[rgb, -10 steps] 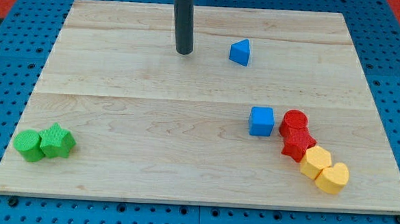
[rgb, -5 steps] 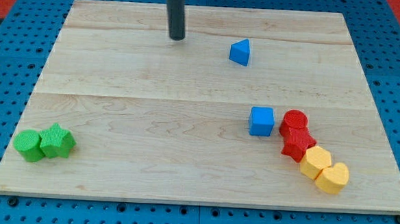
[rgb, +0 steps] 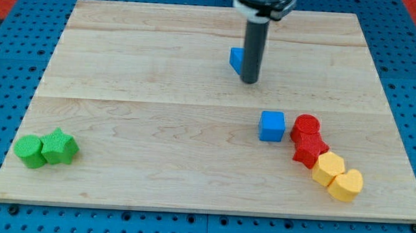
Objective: Push the blue triangle into the blue cube
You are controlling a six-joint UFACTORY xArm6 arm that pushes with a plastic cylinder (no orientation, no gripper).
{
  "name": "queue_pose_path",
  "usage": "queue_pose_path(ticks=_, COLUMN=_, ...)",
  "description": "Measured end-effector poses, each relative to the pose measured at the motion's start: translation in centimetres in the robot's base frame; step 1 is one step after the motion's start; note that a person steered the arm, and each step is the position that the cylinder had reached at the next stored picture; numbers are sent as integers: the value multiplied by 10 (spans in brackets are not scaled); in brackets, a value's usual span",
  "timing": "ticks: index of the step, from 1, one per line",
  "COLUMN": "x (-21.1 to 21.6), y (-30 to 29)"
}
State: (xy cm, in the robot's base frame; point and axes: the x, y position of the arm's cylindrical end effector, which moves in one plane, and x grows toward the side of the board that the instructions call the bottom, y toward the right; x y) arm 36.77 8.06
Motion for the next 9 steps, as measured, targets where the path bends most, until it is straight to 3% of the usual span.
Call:
queue_pose_path(ticks=1, x=-65, y=12)
queue_pose_path(ticks=2, x=-48, y=-38)
queue_pose_path(ticks=5, x=39, y=-44)
queue_pose_path(ticks=6, x=46, y=-9)
queue_pose_path(ticks=7, x=47, y=-19)
queue_pose_path(ticks=8, x=16, y=-47)
queue_pose_path(ticks=9, x=56, y=-56)
